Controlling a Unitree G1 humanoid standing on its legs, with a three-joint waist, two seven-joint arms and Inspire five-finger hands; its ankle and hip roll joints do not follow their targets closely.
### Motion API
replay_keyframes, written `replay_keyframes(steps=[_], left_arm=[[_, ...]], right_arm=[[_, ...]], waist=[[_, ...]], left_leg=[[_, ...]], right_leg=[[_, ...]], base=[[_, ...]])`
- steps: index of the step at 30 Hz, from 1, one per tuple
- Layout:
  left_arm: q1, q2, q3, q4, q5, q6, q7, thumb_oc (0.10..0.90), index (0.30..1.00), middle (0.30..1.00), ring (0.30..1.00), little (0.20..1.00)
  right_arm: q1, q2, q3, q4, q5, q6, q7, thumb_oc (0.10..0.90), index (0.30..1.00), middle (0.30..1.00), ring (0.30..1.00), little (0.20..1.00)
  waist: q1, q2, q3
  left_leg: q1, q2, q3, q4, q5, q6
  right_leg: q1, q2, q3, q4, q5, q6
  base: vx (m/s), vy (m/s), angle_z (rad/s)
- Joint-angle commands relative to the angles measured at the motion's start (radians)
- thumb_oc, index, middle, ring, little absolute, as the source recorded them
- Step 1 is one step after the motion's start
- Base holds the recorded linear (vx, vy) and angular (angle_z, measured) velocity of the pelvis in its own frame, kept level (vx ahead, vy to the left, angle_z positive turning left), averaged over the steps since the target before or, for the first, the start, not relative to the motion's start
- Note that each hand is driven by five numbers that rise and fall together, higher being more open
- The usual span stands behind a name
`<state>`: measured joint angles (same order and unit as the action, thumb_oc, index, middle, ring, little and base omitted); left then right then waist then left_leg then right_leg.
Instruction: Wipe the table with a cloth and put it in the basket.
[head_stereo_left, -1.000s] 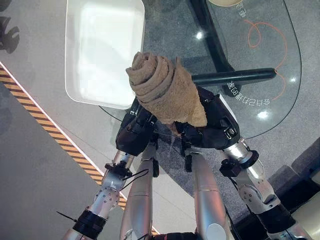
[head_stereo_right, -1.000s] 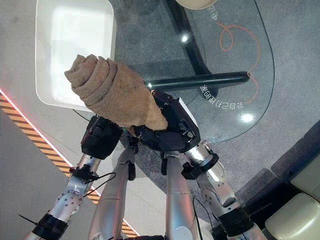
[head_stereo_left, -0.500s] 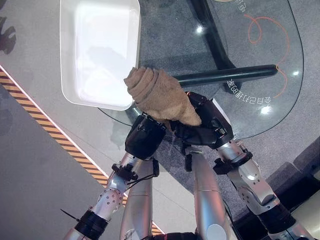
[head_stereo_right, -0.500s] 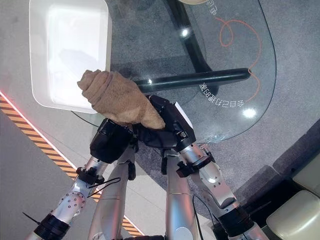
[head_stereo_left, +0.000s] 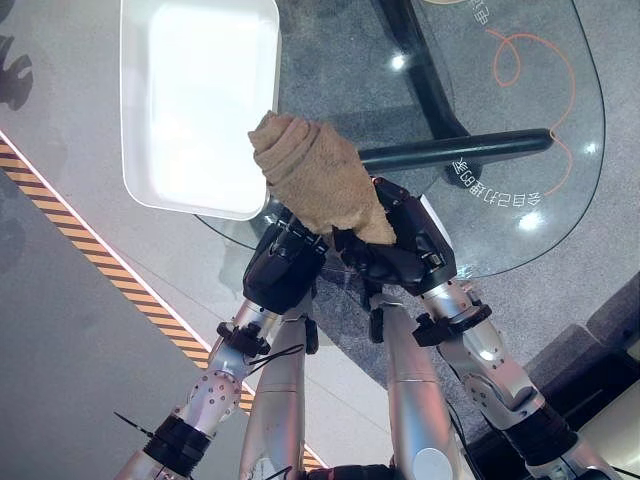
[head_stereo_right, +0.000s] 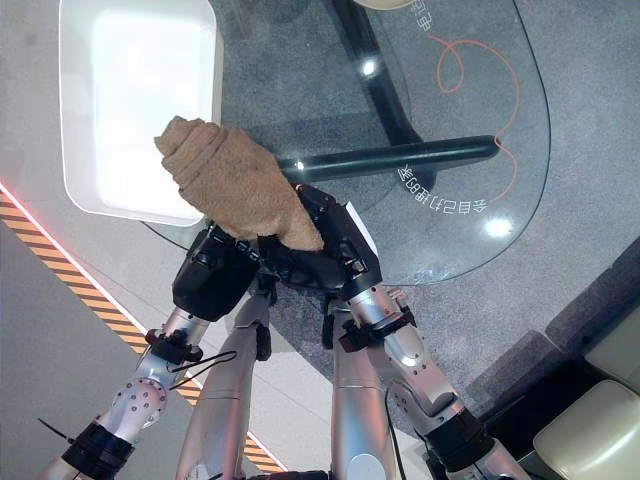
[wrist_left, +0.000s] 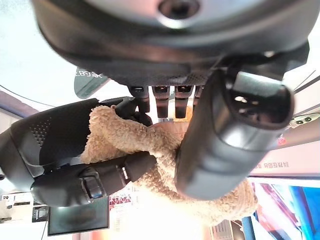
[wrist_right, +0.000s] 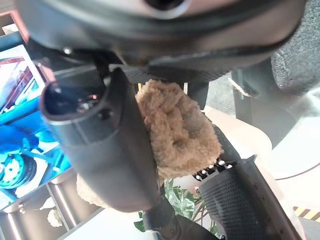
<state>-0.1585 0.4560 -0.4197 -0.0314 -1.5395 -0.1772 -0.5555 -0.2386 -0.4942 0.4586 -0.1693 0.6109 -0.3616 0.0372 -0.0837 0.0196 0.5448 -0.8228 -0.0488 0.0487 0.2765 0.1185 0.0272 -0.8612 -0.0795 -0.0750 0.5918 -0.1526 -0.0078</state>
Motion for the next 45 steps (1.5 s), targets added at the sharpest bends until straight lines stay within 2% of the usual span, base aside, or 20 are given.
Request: replay_keyframes(steps=[1, 3, 5, 11, 21, 26, 29, 31, 37, 40, 45], left_arm=[[-0.005, -0.041, -0.070, -0.179, 0.053, 0.030, -0.158, 0.800, 0.900, 0.900, 0.900, 0.900], [0.004, -0.048, -0.063, -0.173, 0.057, 0.036, -0.164, 0.800, 0.900, 0.900, 0.900, 0.900], [0.009, -0.055, -0.060, -0.169, 0.064, 0.037, -0.165, 0.800, 0.900, 0.900, 0.900, 0.900], [0.027, -0.078, -0.050, -0.162, 0.084, 0.042, -0.184, 0.800, 0.900, 0.900, 0.900, 0.900], [0.027, -0.079, -0.039, -0.162, 0.089, 0.040, -0.196, 0.800, 0.900, 0.900, 0.900, 0.900], [0.018, -0.065, -0.031, -0.161, 0.086, 0.030, -0.201, 0.800, 0.900, 0.900, 0.900, 0.900], [0.004, -0.046, -0.021, -0.164, 0.079, 0.016, -0.178, 0.800, 0.900, 0.900, 0.900, 0.900], [-0.003, -0.034, -0.014, -0.162, 0.087, -0.001, -0.159, 0.800, 0.900, 0.900, 0.900, 0.900], [-0.011, 0.002, 0.005, -0.156, 0.112, -0.077, -0.087, 0.800, 0.900, 0.900, 0.900, 0.900], [-0.011, 0.000, 0.008, -0.166, 0.118, -0.075, -0.075, 0.800, 0.900, 0.900, 0.900, 0.900], [-0.010, -0.007, 0.005, -0.189, 0.126, -0.062, -0.060, 0.800, 0.900, 0.900, 0.900, 0.900]], right_arm=[[-0.031, 0.037, -0.018, -0.109, 0.097, -0.141, 0.042, 0.100, 0.300, 0.300, 0.300, 0.200], [-0.021, 0.061, -0.036, -0.119, 0.215, -0.174, 0.100, 0.100, 0.300, 0.300, 0.300, 0.200], [-0.010, 0.080, -0.042, -0.137, 0.239, -0.185, 0.118, 0.100, 0.300, 0.300, 0.300, 0.200], [0.010, 0.098, -0.046, -0.158, 0.180, -0.174, 0.112, 0.100, 0.300, 0.300, 0.300, 0.200], [0.008, 0.078, -0.049, -0.139, 0.113, -0.133, 0.097, 0.100, 0.300, 0.300, 0.300, 0.200], [-0.009, 0.032, -0.031, -0.136, -0.061, -0.038, 0.123, 0.100, 0.300, 0.300, 0.300, 0.200], [-0.031, -0.033, -0.003, -0.137, -0.227, 0.048, 0.119, 0.100, 0.300, 0.300, 0.300, 0.200], [-0.044, -0.076, 0.009, -0.131, -0.287, 0.087, 0.107, 0.100, 0.300, 0.300, 0.300, 0.200], [-0.066, -0.165, 0.021, -0.113, -0.409, 0.152, 0.062, 0.100, 0.300, 0.300, 0.300, 0.200], [-0.071, -0.180, 0.025, -0.116, -0.427, 0.173, 0.055, 0.100, 0.300, 0.300, 0.300, 0.200], [-0.081, -0.195, 0.046, -0.131, -0.502, 0.256, 0.063, 0.100, 0.300, 0.300, 0.300, 0.200]], waist=[[0.013, 0.017, -0.025], [0.012, 0.016, -0.025], [0.010, 0.016, -0.025], [0.007, 0.017, -0.025], [0.008, 0.017, -0.025], [0.010, 0.017, -0.025], [0.013, 0.014, -0.025], [0.016, 0.011, -0.025], [0.022, 0.003, -0.025], [0.024, 0.001, -0.025], [0.025, 0.001, -0.025]], left_leg=[[0.019, -0.024, 0.039, 0.146, -0.158, 0.035], [0.025, -0.025, 0.039, 0.142, -0.160, 0.035], [0.025, -0.026, 0.038, 0.140, -0.159, 0.035], [0.024, -0.026, 0.042, 0.133, -0.154, 0.036], [0.021, -0.026, 0.042, 0.120, -0.147, 0.035], [0.021, -0.029, 0.038, 0.119, -0.144, 0.035], [0.016, -0.030, 0.035, 0.123, -0.143, 0.034], [0.017, -0.030, 0.033, 0.123, -0.143, 0.033], [0.011, -0.032, 0.025, 0.126, -0.141, 0.033], [0.009, -0.034, 0.022, 0.129, -0.141, 0.034], [0.006, -0.037, 0.020, 0.129, -0.140, 0.035]], right_leg=[[0.052, 0.080, 0.032, -0.235, 0.173, 0.005], [0.056, 0.081, 0.033, -0.237, 0.173, 0.006], [0.056, 0.082, 0.034, -0.241, 0.177, 0.007], [0.051, 0.085, 0.039, -0.244, 0.182, 0.006], [0.049, 0.085, 0.038, -0.254, 0.187, 0.007], [0.049, 0.084, 0.036, -0.256, 0.188, 0.007], [0.046, 0.082, 0.034, -0.255, 0.188, 0.008], [0.046, 0.081, 0.031, -0.255, 0.187, 0.009], [0.045, 0.081, 0.025, -0.252, 0.186, 0.010], [0.044, 0.083, 0.025, -0.249, 0.185, 0.010], [0.040, 0.084, 0.024, -0.248, 0.183, 0.009]], base=[[0.00, 0.000, 0.00], [0.00, 0.000, 0.00], [0.00, 0.000, 0.00], [0.00, 0.000, 0.00], [0.00, 0.000, 0.00], [0.00, 0.000, 0.00], [0.00, 0.000, 0.00], [0.00, -0.016, 0.01], [0.00, -0.015, 0.02], [0.00, 0.000, 0.00], [0.00, 0.000, 0.00]])
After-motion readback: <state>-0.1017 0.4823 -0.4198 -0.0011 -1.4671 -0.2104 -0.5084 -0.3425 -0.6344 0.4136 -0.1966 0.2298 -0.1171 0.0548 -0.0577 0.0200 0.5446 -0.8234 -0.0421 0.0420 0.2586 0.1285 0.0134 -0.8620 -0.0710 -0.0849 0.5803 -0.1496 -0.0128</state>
